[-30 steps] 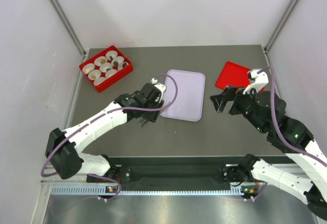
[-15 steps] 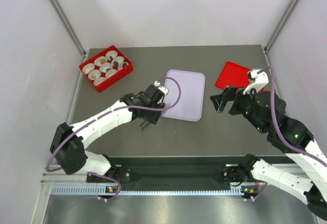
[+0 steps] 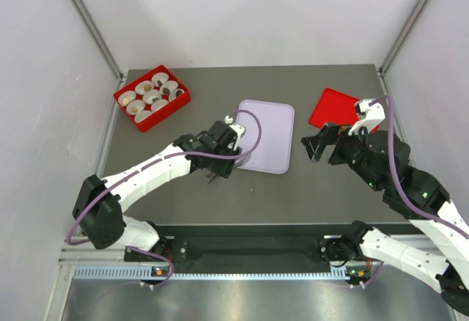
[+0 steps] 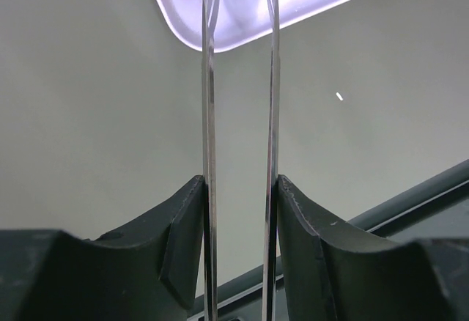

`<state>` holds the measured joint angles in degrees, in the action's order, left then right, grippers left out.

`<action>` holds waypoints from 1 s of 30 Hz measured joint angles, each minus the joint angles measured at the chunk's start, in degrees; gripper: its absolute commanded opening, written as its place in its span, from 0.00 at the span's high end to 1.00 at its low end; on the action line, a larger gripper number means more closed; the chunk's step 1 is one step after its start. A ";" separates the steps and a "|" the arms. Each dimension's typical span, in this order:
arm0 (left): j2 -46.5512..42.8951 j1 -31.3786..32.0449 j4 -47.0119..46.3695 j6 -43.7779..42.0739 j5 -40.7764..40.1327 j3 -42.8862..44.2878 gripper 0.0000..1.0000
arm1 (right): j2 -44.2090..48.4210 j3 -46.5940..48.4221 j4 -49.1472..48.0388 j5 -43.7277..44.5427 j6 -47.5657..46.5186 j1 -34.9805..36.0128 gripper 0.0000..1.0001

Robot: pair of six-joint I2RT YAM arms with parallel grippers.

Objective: Pack the chocolate

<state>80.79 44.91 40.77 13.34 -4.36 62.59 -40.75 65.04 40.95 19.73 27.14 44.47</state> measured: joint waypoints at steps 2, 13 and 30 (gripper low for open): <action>0.15 0.04 -0.07 0.00 -0.09 0.04 0.54 | 0.00 0.00 0.00 0.00 -0.02 0.00 0.00; 0.22 0.04 0.85 -0.70 -8.57 2.36 0.52 | 0.26 -0.13 -0.02 -0.02 -0.02 0.00 0.00; 0.81 0.04 0.72 -1.57 -10.23 3.26 0.51 | 1.03 -0.42 -0.07 -0.02 0.00 0.00 0.00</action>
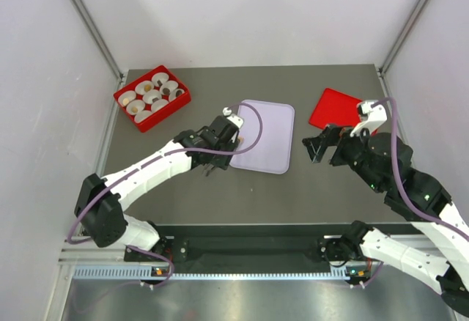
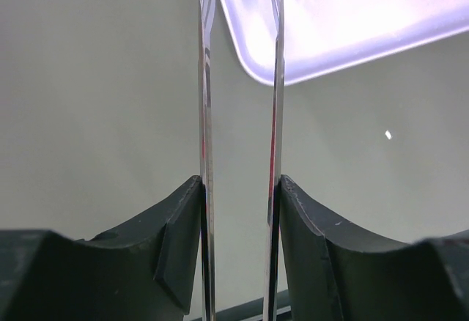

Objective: Pack the chocolate

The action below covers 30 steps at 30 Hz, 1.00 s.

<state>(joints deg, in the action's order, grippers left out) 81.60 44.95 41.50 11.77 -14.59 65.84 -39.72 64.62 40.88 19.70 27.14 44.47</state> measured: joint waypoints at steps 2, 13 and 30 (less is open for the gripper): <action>1.07 0.00 -0.48 -0.04 0.02 1.07 0.51 | -0.02 -0.24 -0.02 0.00 0.00 0.00 0.00; 7.10 0.00 -1.66 -1.22 -1.03 3.48 0.52 | 1.14 -0.48 0.02 0.22 -0.09 0.00 0.00; 9.53 0.00 -3.08 -2.10 -1.86 3.50 0.52 | 1.22 -0.48 0.02 0.42 -0.09 0.00 0.00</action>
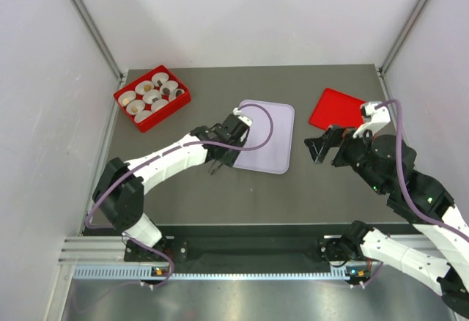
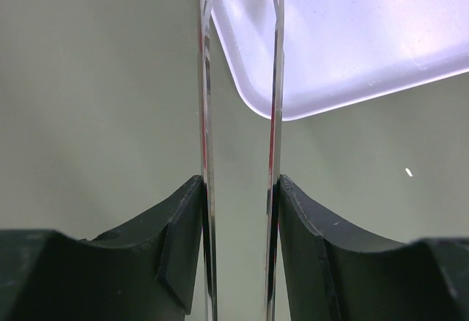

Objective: Pack the chocolate

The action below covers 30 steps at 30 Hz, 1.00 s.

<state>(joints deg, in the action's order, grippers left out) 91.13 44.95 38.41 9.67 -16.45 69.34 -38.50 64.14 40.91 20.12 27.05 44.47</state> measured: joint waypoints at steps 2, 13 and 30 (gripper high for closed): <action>0.59 0.00 -0.24 0.00 -0.02 0.00 0.53 | 0.00 0.00 0.00 0.02 0.00 0.00 0.00; 1.38 0.00 -0.28 0.02 0.13 0.15 0.56 | 0.02 -0.02 0.00 0.24 0.00 0.00 0.00; 2.32 -0.02 3.39 0.26 -2.36 8.63 0.65 | 0.20 -0.02 0.00 0.22 0.02 0.00 0.00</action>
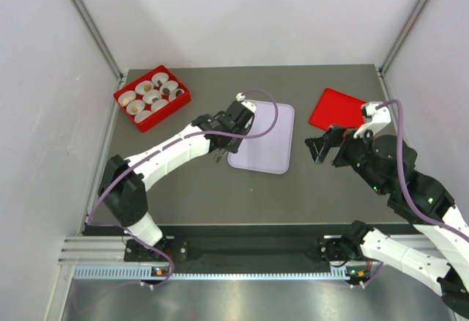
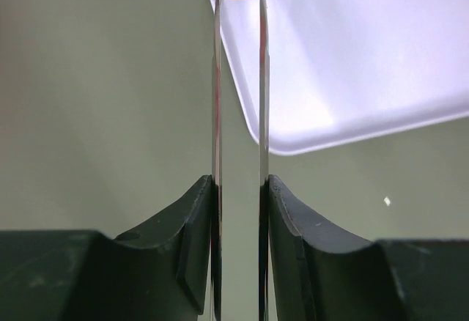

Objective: Pack the chocolate

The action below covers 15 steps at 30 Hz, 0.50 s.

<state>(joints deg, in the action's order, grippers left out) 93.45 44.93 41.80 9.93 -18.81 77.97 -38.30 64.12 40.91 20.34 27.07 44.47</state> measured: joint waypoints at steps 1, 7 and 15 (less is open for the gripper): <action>0.52 -0.04 -0.02 0.00 -0.33 1.33 0.65 | 0.00 0.00 0.00 0.00 0.00 0.00 0.00; 3.26 -3.41 -0.02 -0.04 -1.62 7.80 0.66 | 0.11 0.00 0.00 0.02 -0.04 0.00 0.00; 5.18 -18.01 -0.11 0.20 -1.62 12.85 0.67 | 0.59 -0.04 0.00 0.22 -0.35 0.00 0.00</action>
<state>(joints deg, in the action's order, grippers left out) 98.63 26.92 41.69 10.13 -20.43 90.83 -37.71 64.07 40.91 20.56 26.72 44.47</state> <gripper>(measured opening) 0.369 0.996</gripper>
